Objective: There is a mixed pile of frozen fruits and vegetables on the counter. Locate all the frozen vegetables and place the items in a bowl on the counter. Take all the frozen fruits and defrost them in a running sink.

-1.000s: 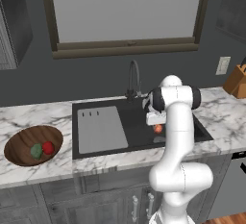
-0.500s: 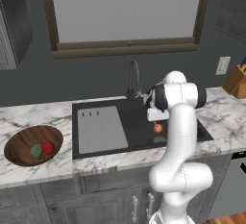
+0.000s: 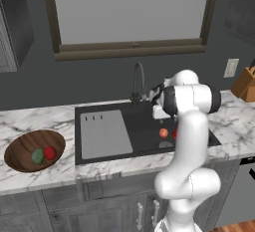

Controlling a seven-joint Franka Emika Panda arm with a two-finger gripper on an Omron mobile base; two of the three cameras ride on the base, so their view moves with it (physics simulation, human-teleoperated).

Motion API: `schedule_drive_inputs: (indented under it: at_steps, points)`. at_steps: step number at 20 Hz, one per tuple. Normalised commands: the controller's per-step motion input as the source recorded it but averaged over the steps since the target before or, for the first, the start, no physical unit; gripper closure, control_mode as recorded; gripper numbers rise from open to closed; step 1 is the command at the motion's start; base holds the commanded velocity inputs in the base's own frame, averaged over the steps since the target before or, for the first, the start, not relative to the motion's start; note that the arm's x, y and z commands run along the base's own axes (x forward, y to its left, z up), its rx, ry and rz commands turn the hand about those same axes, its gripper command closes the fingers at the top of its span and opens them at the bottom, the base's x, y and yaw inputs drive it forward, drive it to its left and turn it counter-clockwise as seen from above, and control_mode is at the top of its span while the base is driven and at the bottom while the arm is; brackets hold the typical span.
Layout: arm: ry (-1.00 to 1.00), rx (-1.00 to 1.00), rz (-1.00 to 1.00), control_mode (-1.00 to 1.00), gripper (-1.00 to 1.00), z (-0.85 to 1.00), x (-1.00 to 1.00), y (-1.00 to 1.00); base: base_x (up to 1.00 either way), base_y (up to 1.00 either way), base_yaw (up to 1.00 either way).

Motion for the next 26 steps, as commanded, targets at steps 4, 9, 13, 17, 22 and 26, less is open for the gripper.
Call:
schedule_drive_inputs:
  at_steps: [4, 9, 13, 17, 22, 26]
  points:
    - [-0.01, 0.00, 0.00, -1.00, -1.00, 0.53, -0.17, 0.02, 0.00, 0.00, 0.00]
    - [-0.03, 0.00, 0.00, -1.00, -1.00, 0.53, -0.18, 0.01, 0.00, 0.00, 0.00]
    - [-0.03, 0.00, 0.00, -1.00, -1.00, 0.53, -0.18, 0.02, 0.00, 0.00, 0.00]
    - [-0.04, 0.00, 0.00, -1.00, -1.00, 0.54, -0.18, 0.02, 0.00, 0.00, 0.00]
    - [-0.08, 0.01, 0.00, -1.00, -1.00, 0.43, -0.24, 0.01, 0.00, 0.00, 0.00]
    - [-0.15, 0.04, 0.00, -1.00, -1.00, 0.25, -0.37, 0.00, 0.00, 0.00, 0.00]
